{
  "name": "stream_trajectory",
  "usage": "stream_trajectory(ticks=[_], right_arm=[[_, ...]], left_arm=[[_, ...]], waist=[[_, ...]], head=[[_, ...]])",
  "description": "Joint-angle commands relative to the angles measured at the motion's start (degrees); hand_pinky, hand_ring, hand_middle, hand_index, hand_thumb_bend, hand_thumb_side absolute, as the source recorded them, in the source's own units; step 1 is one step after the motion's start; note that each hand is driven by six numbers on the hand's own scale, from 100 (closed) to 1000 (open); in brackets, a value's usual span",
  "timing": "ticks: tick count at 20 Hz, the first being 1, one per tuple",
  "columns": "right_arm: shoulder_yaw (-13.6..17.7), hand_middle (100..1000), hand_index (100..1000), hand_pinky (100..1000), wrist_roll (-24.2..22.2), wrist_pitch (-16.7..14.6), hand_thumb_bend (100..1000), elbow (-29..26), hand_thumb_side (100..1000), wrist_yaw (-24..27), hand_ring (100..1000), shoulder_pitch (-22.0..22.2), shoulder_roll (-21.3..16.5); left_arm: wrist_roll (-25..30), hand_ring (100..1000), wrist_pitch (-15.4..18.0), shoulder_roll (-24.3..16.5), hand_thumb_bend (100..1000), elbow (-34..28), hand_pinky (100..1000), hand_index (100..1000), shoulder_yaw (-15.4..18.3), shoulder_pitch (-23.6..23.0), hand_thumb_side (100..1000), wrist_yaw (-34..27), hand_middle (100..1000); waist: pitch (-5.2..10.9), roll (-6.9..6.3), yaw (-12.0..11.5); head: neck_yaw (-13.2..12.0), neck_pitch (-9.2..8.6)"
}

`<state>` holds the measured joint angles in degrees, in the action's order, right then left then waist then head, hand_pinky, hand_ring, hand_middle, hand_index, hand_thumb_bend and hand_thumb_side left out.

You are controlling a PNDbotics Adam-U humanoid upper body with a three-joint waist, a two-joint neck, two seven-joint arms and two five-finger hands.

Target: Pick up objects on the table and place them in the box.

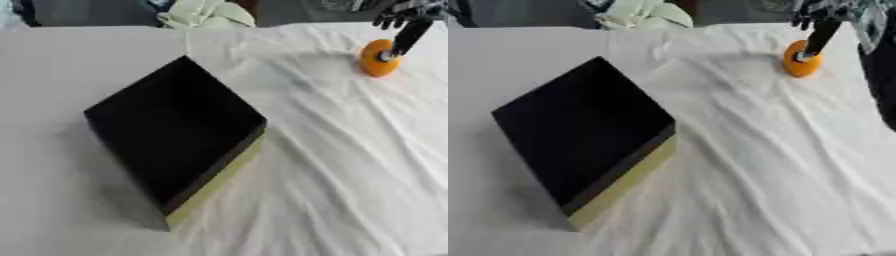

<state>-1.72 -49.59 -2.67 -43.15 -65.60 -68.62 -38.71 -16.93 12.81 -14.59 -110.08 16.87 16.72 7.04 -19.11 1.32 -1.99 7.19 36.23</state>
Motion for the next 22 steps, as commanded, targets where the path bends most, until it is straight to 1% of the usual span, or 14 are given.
stream_trajectory(ticks=[1, 5, 10, 15, 17, 18, 21, 22], right_arm=[[0.9, 911, 1000, 954, 0.6, 0.7, 375, -0.5, 236, -1.5, 964, -1.4, -2.4], [0.9, 919, 1000, 967, 0.9, 1.6, 424, 0.1, 230, -3.9, 980, -1.1, -2.8], [2.0, 920, 1000, 968, 1.4, 2.6, 430, 1.5, 232, -7.3, 982, -0.9, -2.9], [2.4, 915, 1000, 954, 2.1, 3.2, 407, 2.1, 234, -8.4, 973, -0.8, -2.7], [2.6, 899, 1000, 928, 2.7, 3.5, 382, 2.3, 214, -8.5, 943, -0.7, -2.5], [2.6, 899, 1000, 928, 3.1, 3.6, 382, 2.4, 214, -8.4, 943, -0.6, -2.4], [2.8, 854, 977, 821, 4.3, 3.9, 314, 2.7, 142, -8.0, 835, -0.3, -2.0], [2.8, 854, 977, 821, 4.8, 4.0, 314, 2.8, 142, -7.8, 835, -0.2, -1.9]], left_arm=[[0.2, 466, 0.3, -1.6, 179, -0.4, 423, 500, 0.4, 0.8, 664, 0.0, 621], [0.3, 465, 0.4, -1.6, 176, -0.3, 422, 499, 0.4, 1.1, 668, -0.1, 621], [0.4, 464, 0.5, -1.5, 171, -0.2, 422, 497, 0.4, 1.2, 673, -0.2, 621], [0.6, 463, 0.6, -1.4, 167, -0.1, 421, 496, 0.3, 1.3, 677, -0.2, 621], [0.7, 463, 0.6, -1.3, 167, -0.1, 421, 497, 0.3, 1.3, 676, -0.3, 621], [0.7, 463, 0.6, -1.3, 167, -0.1, 421, 497, 0.3, 1.4, 676, -0.3, 621], [0.6, 463, 0.6, -1.3, 166, -0.1, 422, 497, 0.3, 1.4, 677, -0.4, 621], [0.6, 463, 0.6, -1.3, 166, -0.1, 422, 497, 0.3, 1.5, 677, -0.4, 621]], waist=[[0.63, -0.06, -0.1], [-0.12, -0.01, -0.3], [-0.82, -0.03, -0.5], [-1.11, -0.12, -0.4], [-1.16, -0.19, -0.5], [-1.18, -0.23, -0.5], [-1.19, -0.27, -0.6], [-1.19, -0.26, -0.6]], head=[[0.4, -1.24], [0.5, -1.94], [0.7, -2.67], [0.8, -3.06], [1.0, -3.29], [1.0, -3.38], [1.2, -3.67], [1.3, -3.74]])
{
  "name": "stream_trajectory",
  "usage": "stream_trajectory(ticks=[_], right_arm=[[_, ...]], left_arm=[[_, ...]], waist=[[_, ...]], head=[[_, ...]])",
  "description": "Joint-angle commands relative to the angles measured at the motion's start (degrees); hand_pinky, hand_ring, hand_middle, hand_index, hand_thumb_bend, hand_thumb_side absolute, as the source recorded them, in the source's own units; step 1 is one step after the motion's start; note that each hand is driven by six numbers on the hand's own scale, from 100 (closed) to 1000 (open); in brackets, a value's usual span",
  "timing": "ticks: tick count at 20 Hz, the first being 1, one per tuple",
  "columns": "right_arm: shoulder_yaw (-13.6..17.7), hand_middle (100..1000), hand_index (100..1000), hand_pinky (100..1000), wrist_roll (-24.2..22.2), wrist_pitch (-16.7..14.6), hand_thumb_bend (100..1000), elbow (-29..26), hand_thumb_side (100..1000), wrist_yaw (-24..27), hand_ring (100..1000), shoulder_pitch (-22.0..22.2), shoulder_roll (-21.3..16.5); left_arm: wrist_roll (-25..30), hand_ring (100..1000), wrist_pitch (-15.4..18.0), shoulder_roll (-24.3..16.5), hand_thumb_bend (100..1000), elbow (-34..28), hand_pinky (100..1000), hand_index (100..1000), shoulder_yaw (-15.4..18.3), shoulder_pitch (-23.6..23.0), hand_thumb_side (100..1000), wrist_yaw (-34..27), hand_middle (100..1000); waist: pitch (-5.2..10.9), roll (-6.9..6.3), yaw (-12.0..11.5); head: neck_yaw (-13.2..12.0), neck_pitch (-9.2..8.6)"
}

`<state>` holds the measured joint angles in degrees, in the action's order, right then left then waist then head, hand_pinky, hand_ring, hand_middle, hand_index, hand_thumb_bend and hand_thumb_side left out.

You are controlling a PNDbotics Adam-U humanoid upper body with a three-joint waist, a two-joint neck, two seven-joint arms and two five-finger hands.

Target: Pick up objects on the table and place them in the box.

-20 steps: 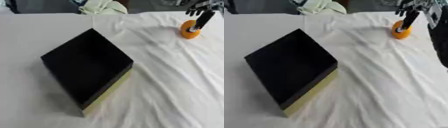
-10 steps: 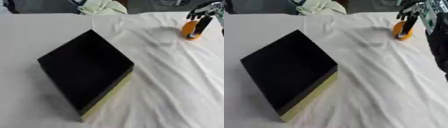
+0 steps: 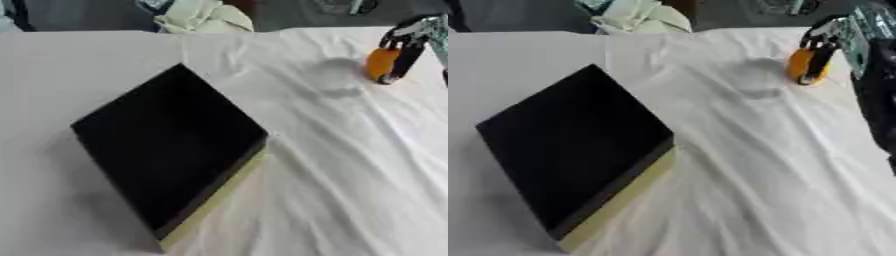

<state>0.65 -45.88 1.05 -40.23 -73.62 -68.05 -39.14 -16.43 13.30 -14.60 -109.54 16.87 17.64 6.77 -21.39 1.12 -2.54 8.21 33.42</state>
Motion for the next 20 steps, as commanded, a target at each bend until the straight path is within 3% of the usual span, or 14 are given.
stream_trajectory(ticks=[1, 4, 5, 10, 11, 16, 20], right_arm=[[0.5, 824, 956, 781, 1.8, 0.3, 296, -0.1, 118, 0.4, 799, -0.6, -1.3], [0.1, 750, 882, 730, 5.5, -0.1, 287, -0.4, 100, 0.0, 755, 0.0, -1.1], [-0.1, 698, 844, 693, 7.1, -0.2, 320, -0.5, 100, -0.7, 732, 0.2, -1.1], [-0.9, 643, 783, 625, 15.5, -0.7, 405, -0.2, 100, -7.5, 711, 1.4, -1.0], [-1.1, 577, 723, 575, 17.4, -0.5, 378, -0.3, 100, -9.1, 673, 1.5, -1.0], [-1.3, 473, 601, 405, 25.4, 0.9, 301, 0.2, 100, -15.1, 576, 2.4, -0.7], [-1.7, 408, 525, 323, 28.9, 2.1, 322, 0.1, 100, -16.5, 473, 2.7, -0.5]], left_arm=[[0.1, 463, 0.1, -1.2, 165, -0.6, 422, 496, 0.3, 0.5, 678, -0.1, 620], [0.2, 463, 0.1, -1.1, 163, -0.6, 422, 496, 0.3, 0.6, 679, -0.1, 620], [0.2, 463, 0.1, -1.1, 163, -0.7, 422, 496, 0.3, 0.6, 679, -0.1, 620], [0.2, 464, 0.0, -0.9, 162, -0.9, 422, 497, 0.3, 0.8, 679, -0.1, 620], [0.1, 463, -0.1, -0.9, 161, -0.9, 422, 497, 0.3, 0.8, 680, -0.1, 620], [0.2, 463, -0.1, -0.8, 158, -1.0, 422, 497, 0.3, 0.8, 682, -0.1, 620], [0.3, 463, -0.2, -0.7, 155, -1.0, 422, 497, 0.3, 0.7, 683, -0.1, 620]], waist=[[1.08, -0.05, -0.1], [1.01, -0.03, -0.3], [1.0, -0.02, -0.4], [0.86, 0.09, -0.7], [0.84, 0.1, -0.8], [0.75, 0.13, -0.7], [0.8, 0.2, -0.7]], head=[[0.4, -1.02], [0.6, -1.37], [0.6, -1.43], [0.6, -2.01], [0.6, -2.06], [0.7, -1.94], [0.9, -1.59]])
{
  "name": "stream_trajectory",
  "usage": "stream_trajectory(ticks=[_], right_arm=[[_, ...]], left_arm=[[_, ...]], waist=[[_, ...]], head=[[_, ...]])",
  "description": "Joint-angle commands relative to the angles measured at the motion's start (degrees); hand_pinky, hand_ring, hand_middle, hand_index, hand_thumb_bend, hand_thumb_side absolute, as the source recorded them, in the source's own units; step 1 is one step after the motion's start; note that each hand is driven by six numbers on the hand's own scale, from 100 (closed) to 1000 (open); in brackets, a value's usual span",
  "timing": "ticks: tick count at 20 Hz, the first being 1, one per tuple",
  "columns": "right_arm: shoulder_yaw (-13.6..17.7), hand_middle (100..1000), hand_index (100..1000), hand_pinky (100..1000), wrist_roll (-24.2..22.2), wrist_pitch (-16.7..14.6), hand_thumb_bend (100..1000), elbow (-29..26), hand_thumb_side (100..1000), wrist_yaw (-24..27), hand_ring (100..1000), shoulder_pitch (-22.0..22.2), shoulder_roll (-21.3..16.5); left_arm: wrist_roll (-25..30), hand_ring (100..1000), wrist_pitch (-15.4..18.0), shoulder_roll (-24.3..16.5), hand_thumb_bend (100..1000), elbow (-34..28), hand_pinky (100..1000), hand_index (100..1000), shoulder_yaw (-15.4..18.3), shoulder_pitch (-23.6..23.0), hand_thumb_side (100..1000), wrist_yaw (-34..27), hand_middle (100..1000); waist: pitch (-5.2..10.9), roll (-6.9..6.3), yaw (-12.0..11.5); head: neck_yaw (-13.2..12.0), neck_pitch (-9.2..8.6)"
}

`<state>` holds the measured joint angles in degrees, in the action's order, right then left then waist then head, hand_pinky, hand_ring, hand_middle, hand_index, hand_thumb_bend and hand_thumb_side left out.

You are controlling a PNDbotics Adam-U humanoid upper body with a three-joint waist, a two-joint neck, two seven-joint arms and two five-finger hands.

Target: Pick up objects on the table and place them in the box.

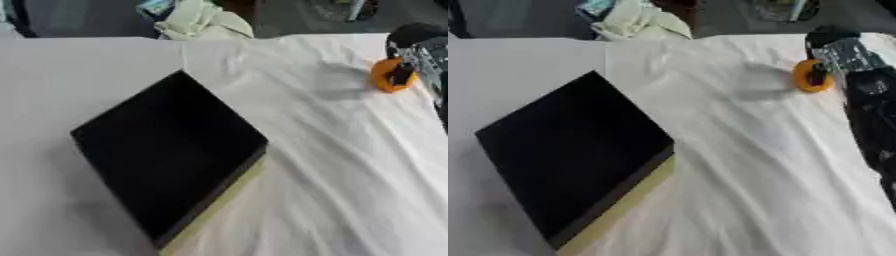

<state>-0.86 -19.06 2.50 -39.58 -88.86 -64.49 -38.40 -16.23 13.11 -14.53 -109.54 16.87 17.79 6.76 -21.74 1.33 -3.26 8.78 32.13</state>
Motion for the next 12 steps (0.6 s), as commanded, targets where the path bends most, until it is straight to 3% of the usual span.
stream_trajectory(ticks=[1, 5, 12], right_arm=[[-0.2, 380, 499, 299, 2.8, 0.8, 329, -0.6, 100, -1.4, 442, -0.8, -1.2], [-0.4, 298, 416, 216, 5.6, 1.4, 278, -1.6, 100, -0.2, 353, -0.8, -1.1], [0.1, 235, 349, 117, 6.6, 2.2, 189, -3.4, 100, 8.6, 290, -0.7, -1.7]], left_arm=[[0.1, 463, -0.1, -0.7, 154, -1.0, 423, 497, 0.3, 0.6, 683, -0.1, 620], [0.0, 463, -0.2, -0.7, 152, -1.1, 423, 498, 0.4, 0.5, 685, -0.1, 619], [-0.1, 465, -0.5, -0.6, 146, -1.3, 425, 498, 0.5, 0.1, 683, 0.0, 619]], waist=[[1.17, 0.0, 0.0], [1.42, 0.11, 0.2], [2.06, 0.25, 0.5]], head=[[0.3, -0.26], [0.3, -0.06], [0.2, 0.48]])
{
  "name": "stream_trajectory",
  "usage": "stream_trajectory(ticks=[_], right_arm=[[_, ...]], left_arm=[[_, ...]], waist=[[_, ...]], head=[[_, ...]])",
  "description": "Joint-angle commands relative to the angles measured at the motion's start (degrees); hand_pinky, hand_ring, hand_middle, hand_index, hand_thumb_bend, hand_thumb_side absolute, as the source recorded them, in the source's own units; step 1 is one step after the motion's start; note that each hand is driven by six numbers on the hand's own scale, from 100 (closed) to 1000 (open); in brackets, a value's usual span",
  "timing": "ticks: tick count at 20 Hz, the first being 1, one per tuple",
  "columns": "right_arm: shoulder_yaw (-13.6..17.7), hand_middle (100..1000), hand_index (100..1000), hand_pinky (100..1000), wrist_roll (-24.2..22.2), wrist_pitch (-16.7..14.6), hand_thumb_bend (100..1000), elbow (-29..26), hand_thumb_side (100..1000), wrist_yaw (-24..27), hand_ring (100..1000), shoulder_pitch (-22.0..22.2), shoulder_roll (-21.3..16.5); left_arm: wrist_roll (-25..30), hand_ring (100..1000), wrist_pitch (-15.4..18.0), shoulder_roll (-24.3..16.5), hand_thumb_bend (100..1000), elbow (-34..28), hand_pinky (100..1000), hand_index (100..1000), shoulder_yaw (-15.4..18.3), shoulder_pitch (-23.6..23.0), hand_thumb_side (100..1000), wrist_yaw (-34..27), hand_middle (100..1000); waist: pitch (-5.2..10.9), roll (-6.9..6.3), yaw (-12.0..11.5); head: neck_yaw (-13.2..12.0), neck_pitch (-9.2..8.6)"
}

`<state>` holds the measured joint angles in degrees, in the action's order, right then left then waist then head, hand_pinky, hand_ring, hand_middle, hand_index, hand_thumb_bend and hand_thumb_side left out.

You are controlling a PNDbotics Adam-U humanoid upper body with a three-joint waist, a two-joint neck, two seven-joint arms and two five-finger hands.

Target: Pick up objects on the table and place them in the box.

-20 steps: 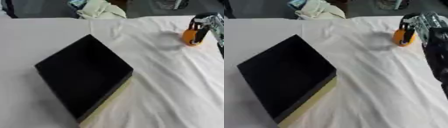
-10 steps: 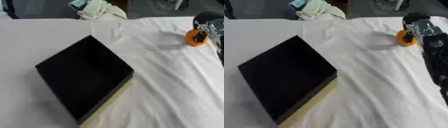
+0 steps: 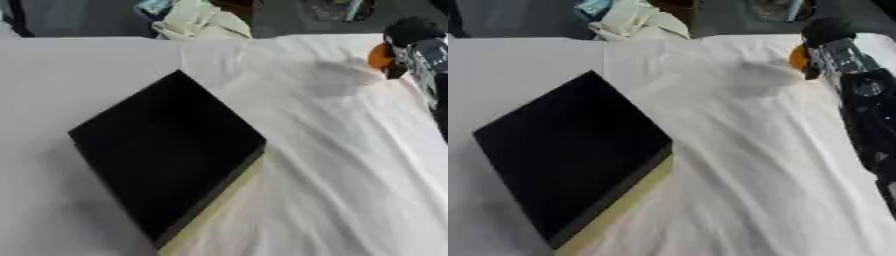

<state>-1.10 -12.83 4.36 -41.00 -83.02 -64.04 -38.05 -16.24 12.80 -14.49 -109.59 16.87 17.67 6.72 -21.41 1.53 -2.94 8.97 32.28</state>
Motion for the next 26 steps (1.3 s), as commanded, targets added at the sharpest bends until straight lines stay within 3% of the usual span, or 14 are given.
stream_trajectory(ticks=[1, 7, 11, 16, 22, 26], right_arm=[[0.4, 233, 346, 106, 0.4, 0.3, 170, -2.5, 100, 3.8, 286, -1.3, -2.3], [-0.5, 234, 344, 100, -1.4, -1.4, 124, -8.0, 100, 11.5, 281, -1.5, -4.7], [-2.9, 243, 351, 100, -5.1, -4.4, 112, -15.2, 100, 17.9, 289, -0.3, -7.6], [-6.8, 254, 360, 105, -9.8, -7.8, 100, -29.6, 100, 29.1, 297, 3.5, -11.5], [-10.7, 264, 368, 113, -13.6, -7.9, 100, -46.7, 100, 39.9, 303, 7.0, -14.1], [-13.7, 268, 366, 119, -15.9, -7.8, 100, -57.6, 100, 45.2, 307, 7.5, -13.7]], left_arm=[[-0.1, 465, -0.3, -0.7, 148, -1.2, 425, 498, 0.5, 0.2, 683, 0.0, 619], [-0.1, 466, -0.5, -0.8, 152, -1.2, 427, 500, 0.5, -0.3, 679, 0.2, 620], [-0.2, 468, -0.7, -0.9, 156, -1.3, 428, 502, 0.6, -0.5, 676, 0.3, 620], [-0.1, 470, -0.9, -0.9, 158, -1.5, 429, 504, 0.4, -0.6, 673, 0.3, 620], [-0.1, 472, -1.0, -0.9, 166, -1.6, 432, 507, 0.2, -0.5, 667, 0.3, 620], [-0.1, 473, -1.1, -0.8, 168, -1.8, 433, 509, 0.1, -0.5, 665, 0.2, 620]], waist=[[1.86, 0.04, 0.3], [2.9, -0.01, 1.1], [3.59, 0.1, 1.6], [4.36, 0.29, 1.8], [5.19, 0.3, 1.4], [5.5, 0.41, 1.1]], head=[[-0.1, 0.44], [-0.6, 1.39], [-1.1, 2.12], [-2.0, 2.65], [-2.3, 2.92], [-2.2, 3.4]])
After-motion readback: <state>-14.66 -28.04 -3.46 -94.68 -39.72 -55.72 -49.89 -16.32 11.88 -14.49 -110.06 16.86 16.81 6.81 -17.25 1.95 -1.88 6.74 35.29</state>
